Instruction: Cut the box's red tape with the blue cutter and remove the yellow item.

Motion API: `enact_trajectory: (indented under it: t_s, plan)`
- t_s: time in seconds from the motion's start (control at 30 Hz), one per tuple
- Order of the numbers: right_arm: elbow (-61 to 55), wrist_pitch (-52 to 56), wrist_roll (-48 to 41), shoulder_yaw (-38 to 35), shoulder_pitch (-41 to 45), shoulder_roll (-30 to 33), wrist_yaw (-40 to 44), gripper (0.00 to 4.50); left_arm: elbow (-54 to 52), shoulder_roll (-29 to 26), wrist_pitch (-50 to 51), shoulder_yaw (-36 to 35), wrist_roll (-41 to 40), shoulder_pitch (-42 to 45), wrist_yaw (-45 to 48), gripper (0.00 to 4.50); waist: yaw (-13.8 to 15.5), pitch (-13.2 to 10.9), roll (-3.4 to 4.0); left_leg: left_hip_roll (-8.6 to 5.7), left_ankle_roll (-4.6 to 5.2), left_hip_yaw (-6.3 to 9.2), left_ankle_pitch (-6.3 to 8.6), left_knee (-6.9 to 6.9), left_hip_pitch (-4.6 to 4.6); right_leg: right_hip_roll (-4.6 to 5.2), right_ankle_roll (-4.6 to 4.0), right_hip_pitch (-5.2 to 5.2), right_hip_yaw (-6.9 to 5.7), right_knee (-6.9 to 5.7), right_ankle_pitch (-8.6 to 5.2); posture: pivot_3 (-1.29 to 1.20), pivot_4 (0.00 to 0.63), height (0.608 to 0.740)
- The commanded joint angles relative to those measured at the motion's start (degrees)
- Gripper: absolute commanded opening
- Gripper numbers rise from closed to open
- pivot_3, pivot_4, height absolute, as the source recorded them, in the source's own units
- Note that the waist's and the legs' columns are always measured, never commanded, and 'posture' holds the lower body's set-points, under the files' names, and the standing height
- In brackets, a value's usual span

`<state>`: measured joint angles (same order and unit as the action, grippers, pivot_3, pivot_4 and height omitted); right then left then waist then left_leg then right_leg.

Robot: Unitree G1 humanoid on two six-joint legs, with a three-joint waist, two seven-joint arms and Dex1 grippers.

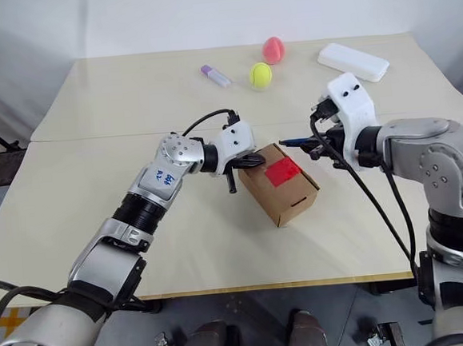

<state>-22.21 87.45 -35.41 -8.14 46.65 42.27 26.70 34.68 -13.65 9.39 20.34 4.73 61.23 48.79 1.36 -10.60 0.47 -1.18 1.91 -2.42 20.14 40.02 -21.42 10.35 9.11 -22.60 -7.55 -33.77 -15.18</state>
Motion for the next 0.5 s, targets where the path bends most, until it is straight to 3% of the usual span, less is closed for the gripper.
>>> enact_trajectory:
  t_s: [0.03, 0.5]
  plan:
    - [-1.9, -0.2, -0.3, -1.7, -1.0, 0.7, 0.0, 0.14, 1.9, -0.3, 0.7, 0.6, 2.2, -0.1, -0.3, 0.0, 0.0, 0.0, 0.0, 0.0, 0.0, -0.01, 0.0, 0.0, 0.0, 0.0, 0.0, 0.0, 0.01, 0.01, 0.0, 0.0, 0.15, 0.74]
    - [-4.0, 0.1, -0.8, -1.5, -4.3, 1.8, 0.4, 0.14, 1.7, -0.6, 0.9, 0.5, 2.3, -0.2, -0.3, 0.0, 0.0, 0.0, 0.0, 0.0, 0.0, 0.0, 0.0, 0.0, -0.01, 0.0, 0.0, 0.0, 0.0, 0.01, 0.0, 0.0, 0.15, 0.74]
